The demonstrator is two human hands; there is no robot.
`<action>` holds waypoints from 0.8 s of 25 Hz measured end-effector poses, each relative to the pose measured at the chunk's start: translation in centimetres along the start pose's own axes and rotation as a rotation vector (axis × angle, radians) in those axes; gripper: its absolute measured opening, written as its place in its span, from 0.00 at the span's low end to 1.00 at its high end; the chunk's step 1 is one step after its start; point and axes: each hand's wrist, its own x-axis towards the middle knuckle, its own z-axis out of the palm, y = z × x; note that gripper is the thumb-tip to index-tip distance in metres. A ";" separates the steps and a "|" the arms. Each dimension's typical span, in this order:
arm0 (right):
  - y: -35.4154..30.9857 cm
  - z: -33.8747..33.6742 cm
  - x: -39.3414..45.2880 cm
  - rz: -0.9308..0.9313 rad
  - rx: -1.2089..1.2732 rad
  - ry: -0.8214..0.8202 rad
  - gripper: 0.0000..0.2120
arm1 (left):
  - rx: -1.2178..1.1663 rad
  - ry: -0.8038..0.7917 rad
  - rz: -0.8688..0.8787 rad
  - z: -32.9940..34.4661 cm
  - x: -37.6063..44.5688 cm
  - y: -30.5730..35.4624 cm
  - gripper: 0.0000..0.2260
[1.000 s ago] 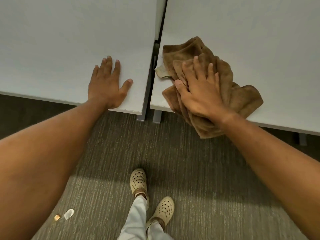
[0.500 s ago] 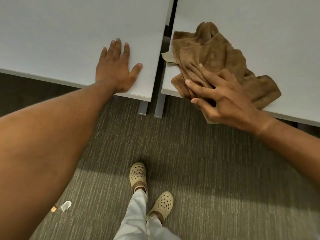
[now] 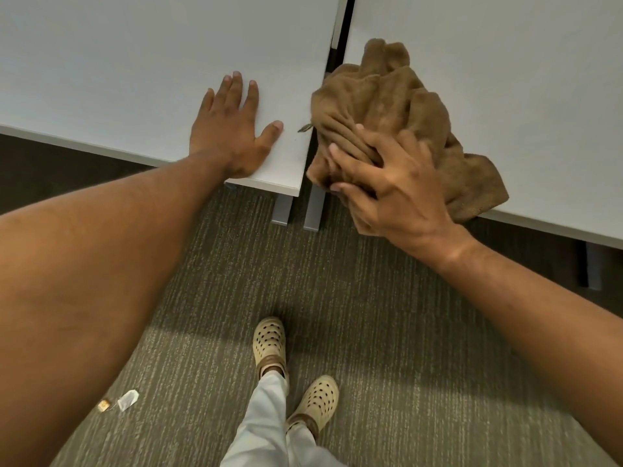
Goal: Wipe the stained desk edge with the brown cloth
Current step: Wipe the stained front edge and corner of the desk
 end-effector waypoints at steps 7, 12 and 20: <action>3.2 -1.6 -4.4 0.197 0.051 0.020 0.23 | 0.013 0.001 -0.008 -0.2 -0.1 0.4 0.36; -1.4 0.3 -0.5 0.164 -0.029 0.073 0.23 | 0.009 0.003 -0.009 -0.3 -0.2 0.4 0.35; 0.4 -1.1 -3.5 0.086 0.035 0.081 0.29 | -0.001 0.000 -0.003 -0.2 -0.1 0.2 0.36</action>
